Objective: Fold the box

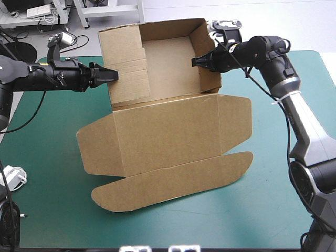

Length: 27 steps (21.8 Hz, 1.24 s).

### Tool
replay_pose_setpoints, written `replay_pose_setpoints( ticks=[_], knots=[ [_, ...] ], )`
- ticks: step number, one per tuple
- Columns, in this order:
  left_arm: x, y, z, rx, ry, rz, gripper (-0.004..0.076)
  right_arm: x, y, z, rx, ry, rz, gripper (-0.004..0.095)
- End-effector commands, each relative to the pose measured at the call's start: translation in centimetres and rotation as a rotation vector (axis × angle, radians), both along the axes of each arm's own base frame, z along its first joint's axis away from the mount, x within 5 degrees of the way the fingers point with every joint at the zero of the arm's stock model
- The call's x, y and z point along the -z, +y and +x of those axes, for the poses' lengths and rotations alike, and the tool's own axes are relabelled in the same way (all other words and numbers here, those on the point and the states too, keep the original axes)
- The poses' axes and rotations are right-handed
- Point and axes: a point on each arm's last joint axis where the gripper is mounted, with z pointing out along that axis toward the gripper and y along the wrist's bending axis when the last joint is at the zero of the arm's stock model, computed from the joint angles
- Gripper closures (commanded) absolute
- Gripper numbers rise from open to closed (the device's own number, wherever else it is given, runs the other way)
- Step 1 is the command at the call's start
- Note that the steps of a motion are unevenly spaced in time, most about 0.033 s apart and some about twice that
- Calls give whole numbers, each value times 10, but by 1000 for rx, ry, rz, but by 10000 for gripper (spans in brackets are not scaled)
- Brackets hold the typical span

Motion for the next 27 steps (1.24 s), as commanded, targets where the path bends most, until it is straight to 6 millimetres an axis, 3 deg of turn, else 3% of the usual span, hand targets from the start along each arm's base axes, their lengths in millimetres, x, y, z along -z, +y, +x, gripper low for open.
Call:
replay_pose_setpoints(
  ticks=[1, 5, 6, 8, 11, 12, 16, 21, 25, 27],
  knots=[
    [-20, 1, -13, -46, -68, 29, 294, -37, 17, -23, -37, -124, 72, 916],
    [-17, 8, -7, -129, -76, 89, 322, -37, 40, -35, -80, -114, 73, 916],
    [-16, 10, -5, -176, -63, 91, 359, -38, 46, -39, -93, -115, 66, 916],
    [-14, 15, -2, -227, -46, 116, 457, -40, 51, -45, -94, -111, 60, 916],
    [-8, 20, 0, -248, -34, 189, 698, -47, 49, -57, -87, -94, 33, 917],
    [-6, 20, 0, -246, -22, 188, 732, -48, 46, -60, -77, -78, 18, 917],
    [-4, 10, -2, -206, 5, 196, 734, -44, 31, -69, -12, 15, -103, 917],
    [4, -20, -3, -167, 37, 282, 734, -22, 30, -64, 11, 151, -156, 917],
    [28, -51, 5, -159, 114, 427, 734, 7, 39, -50, 23, 246, -161, 923],
    [50, -75, 15, -140, 173, 499, 734, 31, 49, -39, 17, 327, -145, 924]
  ],
)
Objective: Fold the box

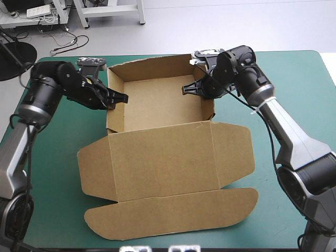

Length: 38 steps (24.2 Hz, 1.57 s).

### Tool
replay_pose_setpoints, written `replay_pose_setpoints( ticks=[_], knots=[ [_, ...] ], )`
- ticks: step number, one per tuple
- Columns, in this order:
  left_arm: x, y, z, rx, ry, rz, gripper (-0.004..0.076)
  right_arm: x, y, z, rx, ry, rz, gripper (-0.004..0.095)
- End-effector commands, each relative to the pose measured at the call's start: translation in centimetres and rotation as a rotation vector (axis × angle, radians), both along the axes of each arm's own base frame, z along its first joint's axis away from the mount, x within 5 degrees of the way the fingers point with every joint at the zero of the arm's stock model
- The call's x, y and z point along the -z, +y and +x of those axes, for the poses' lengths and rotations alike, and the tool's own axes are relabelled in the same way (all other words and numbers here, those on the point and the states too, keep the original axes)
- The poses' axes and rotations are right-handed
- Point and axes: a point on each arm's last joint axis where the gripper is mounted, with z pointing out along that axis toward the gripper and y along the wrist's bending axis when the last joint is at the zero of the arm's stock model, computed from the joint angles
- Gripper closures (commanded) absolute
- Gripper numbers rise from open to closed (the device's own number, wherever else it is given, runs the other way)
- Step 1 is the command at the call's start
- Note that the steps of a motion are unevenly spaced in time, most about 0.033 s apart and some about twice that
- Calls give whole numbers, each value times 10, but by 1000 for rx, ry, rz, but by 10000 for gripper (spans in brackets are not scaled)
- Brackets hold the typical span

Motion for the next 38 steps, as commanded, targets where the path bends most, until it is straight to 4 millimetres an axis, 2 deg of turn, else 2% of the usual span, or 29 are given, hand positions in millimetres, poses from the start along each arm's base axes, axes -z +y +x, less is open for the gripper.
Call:
replay_pose_setpoints(
  ticks=[1, 2, 3, 4, 6, 10, 14, 16, 21, 25, 32, 38],
  knots=[
    [6, -43, 6, 28, -24, -21, 734, 8, 18, 0, -41, 81, 134, 924],
    [13, -48, 9, 33, -9, -8, 734, 14, 21, 2, -43, 104, 144, 924],
    [32, -57, 18, 43, 36, 16, 734, 29, 27, 9, -44, 149, 153, 924],
    [39, -60, 21, 48, 59, 25, 734, 34, 28, 11, -42, 157, 146, 924],
    [70, -65, 35, 51, 140, 82, 734, 53, 27, 21, -30, 165, 69, 924],
    [91, -67, 46, 49, 165, 113, 734, 68, 19, 31, -17, 133, -65, 925],
    [91, -66, 48, 26, 155, 120, 733, 74, 18, 34, -61, 125, -109, 917],
    [92, -63, 48, -2, 164, 142, 731, 74, 19, 34, -90, 122, -113, 882],
    [95, -55, 47, -18, 225, 154, 669, 74, 19, 34, -137, 110, -135, 588],
    [95, -49, 47, -19, 246, 167, 563, 74, 17, 35, -149, 100, -156, 471],
    [94, -50, 52, 7, 180, 159, 321, 73, 11, 38, -139, 66, -234, 462],
    [92, -51, 58, 1, 113, 140, 301, 71, 6, 40, -133, 42, -283, 462]
  ],
)
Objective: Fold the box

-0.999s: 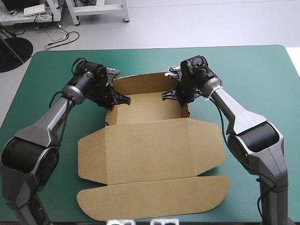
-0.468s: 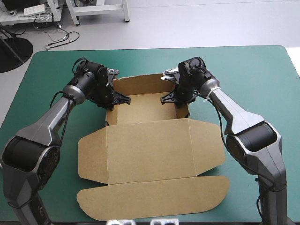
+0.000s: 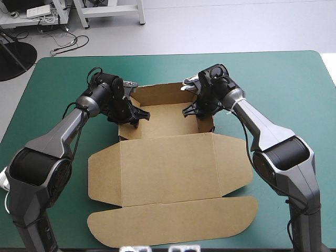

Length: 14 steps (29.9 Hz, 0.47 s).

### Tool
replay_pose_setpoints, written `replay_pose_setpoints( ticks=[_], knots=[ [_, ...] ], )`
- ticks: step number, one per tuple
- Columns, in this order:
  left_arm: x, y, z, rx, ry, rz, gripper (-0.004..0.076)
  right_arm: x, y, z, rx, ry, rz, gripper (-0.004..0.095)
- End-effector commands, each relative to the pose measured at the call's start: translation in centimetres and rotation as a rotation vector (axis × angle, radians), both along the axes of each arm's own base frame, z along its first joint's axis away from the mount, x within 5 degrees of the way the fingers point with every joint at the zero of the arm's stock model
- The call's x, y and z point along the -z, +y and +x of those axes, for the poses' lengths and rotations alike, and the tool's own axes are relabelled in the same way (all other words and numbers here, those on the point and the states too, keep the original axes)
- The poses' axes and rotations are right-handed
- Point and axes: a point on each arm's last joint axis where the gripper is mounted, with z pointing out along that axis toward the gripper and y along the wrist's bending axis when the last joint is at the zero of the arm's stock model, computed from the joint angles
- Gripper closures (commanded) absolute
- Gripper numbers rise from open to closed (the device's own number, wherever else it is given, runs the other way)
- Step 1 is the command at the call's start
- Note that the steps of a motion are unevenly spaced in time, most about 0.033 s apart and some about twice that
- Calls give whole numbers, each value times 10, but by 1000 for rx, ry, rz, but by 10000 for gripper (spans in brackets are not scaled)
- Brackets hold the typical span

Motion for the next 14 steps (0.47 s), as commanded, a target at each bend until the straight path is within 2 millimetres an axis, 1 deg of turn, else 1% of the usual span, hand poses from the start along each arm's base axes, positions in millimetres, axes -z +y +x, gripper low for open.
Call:
replay_pose_setpoints(
  ticks=[1, 4, 7, 11, 14],
  knots=[
    [-30, -1, -2, -4, -115, -54, 301, -41, -6, -6, -11, -105, 3, 462],
    [-36, -1, 0, -9, -145, -51, 301, -53, -5, -5, -10, -140, 27, 462],
    [-48, -1, 4, -10, -187, -49, 301, -72, -4, -3, -9, -202, 58, 462],
    [-72, -1, 6, -12, -240, -66, 301, -102, -3, -3, -7, -291, 108, 463],
    [-92, 1, 6, -12, -278, -59, 301, -119, -7, -6, -4, -343, 113, 463]
  ],
)
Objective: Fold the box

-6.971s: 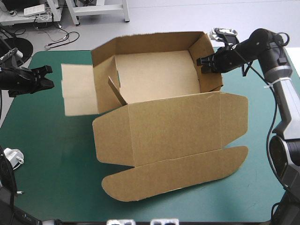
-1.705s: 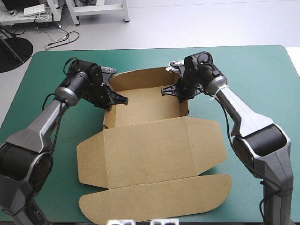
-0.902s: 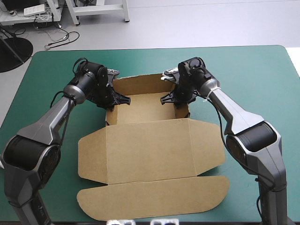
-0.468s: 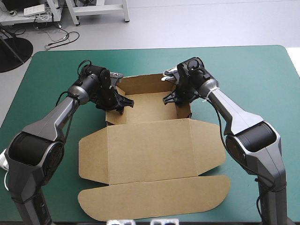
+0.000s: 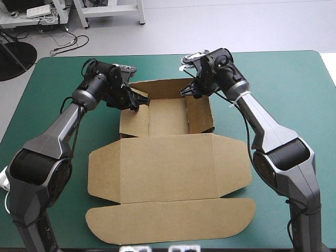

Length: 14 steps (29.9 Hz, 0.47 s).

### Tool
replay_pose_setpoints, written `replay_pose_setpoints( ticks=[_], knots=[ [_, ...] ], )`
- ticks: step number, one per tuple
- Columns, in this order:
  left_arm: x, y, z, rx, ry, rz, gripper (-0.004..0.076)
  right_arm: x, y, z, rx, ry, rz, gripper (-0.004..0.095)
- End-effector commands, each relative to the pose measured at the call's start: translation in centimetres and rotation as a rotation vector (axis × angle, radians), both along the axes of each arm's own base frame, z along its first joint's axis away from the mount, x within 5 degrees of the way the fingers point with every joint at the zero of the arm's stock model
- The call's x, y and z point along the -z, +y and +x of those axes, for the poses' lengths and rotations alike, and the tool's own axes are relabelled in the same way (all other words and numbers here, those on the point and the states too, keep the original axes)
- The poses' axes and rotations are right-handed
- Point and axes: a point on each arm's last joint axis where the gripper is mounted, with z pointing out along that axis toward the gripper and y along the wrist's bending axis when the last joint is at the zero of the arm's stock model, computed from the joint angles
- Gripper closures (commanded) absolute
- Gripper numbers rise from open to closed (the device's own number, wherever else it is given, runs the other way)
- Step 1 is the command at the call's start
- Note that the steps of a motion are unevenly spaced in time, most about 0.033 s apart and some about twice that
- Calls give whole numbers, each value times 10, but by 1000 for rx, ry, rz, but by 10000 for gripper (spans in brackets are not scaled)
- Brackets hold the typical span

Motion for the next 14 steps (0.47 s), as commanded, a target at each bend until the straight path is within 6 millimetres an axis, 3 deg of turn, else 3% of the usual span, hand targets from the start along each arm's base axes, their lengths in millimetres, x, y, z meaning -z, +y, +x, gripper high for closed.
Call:
replay_pose_setpoints(
  ticks=[1, 6, 14],
  knots=[
    [-53, 4, -8, -7, -135, -27, 301, -60, -13, -19, 3, -155, 25, 463],
    [-83, 16, -12, -31, -186, 77, 301, -92, -27, -34, 22, -246, 1, 464],
    [-135, 22, -34, -35, -326, -2, 304, -129, -40, -60, 37, -321, 56, 469]
  ],
)
